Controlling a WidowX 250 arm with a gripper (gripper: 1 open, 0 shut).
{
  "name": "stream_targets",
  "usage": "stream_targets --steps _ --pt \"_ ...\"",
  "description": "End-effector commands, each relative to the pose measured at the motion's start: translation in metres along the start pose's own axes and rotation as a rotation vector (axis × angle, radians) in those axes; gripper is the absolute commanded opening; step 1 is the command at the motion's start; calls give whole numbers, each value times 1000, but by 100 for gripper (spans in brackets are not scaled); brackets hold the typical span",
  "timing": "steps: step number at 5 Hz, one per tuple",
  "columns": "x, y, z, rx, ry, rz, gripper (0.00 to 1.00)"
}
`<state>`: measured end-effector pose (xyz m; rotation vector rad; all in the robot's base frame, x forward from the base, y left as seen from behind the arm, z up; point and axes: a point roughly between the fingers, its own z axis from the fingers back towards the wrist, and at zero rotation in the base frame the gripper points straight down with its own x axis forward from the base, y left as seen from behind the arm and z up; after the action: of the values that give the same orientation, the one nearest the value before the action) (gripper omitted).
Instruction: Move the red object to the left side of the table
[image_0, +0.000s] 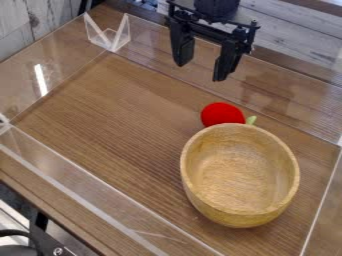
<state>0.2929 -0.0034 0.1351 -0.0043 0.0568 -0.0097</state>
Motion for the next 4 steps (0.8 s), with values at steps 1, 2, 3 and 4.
stream_targets --steps 1,2,3,4 --pt "3 -2 -13 -4 12 -92 100" --pt "10 -8 -31 -3 6 -250 100" --pt "16 -14 -44 3 -17 -396 100" --pt "23 -19 -52 18 -41 -503 100"
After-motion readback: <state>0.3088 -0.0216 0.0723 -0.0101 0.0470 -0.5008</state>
